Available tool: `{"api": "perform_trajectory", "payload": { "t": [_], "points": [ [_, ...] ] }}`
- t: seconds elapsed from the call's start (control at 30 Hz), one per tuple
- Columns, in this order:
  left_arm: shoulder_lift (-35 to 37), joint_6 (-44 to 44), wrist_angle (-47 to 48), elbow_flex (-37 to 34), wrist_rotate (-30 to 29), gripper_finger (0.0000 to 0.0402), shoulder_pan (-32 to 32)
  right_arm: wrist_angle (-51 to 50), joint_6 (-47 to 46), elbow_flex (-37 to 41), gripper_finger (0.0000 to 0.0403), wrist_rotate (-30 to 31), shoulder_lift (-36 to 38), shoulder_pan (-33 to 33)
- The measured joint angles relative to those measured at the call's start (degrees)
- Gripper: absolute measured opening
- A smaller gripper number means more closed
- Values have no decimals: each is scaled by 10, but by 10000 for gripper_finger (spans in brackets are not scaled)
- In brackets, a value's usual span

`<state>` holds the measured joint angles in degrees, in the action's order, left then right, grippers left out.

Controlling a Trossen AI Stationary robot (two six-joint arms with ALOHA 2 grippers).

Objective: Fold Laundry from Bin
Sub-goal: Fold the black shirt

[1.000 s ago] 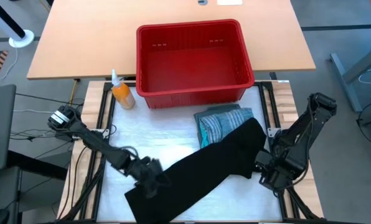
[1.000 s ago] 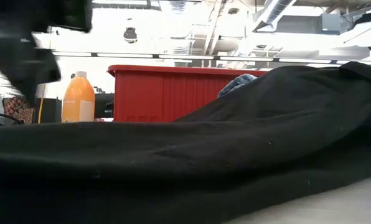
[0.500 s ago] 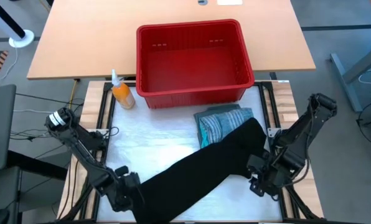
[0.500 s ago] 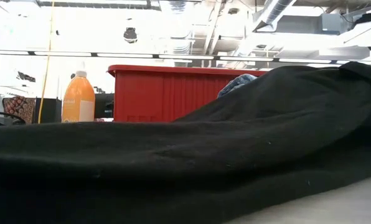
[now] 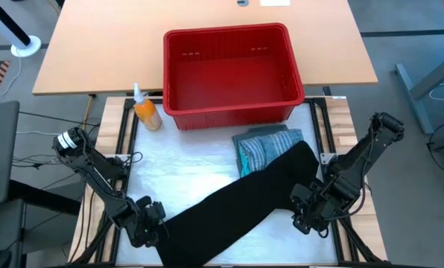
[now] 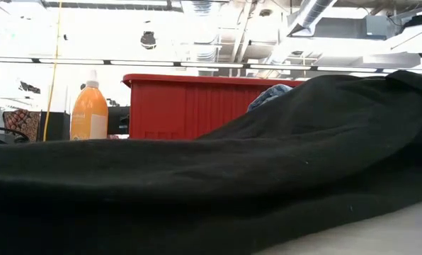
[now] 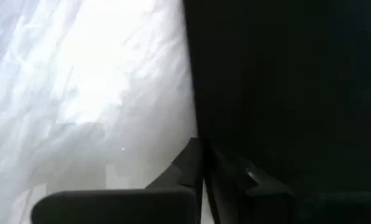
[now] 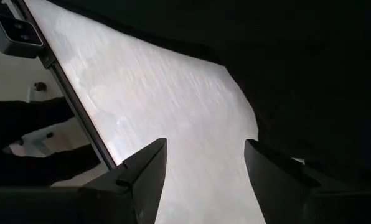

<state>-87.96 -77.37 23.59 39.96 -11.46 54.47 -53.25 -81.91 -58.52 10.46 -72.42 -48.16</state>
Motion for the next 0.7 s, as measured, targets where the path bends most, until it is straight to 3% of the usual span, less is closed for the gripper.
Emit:
{"api": "perform_trajectory", "payload": {
  "t": [0.13,0.2,0.37,0.53,0.7],
  "points": [
    [-1,46,-46,5,-1,2,1,0,-11,0,244,0,0,0],
    [0,53,-15,17,-2,1,-4,0,-11,0,244,0,0,0],
    [51,54,172,51,-38,0,-33,-1,0,0,244,-5,0,12],
    [165,38,359,58,-79,0,-74,-1,41,-25,244,-7,0,36],
    [266,12,514,58,-68,0,-111,-2,93,-60,244,35,0,65]
  ]
}}
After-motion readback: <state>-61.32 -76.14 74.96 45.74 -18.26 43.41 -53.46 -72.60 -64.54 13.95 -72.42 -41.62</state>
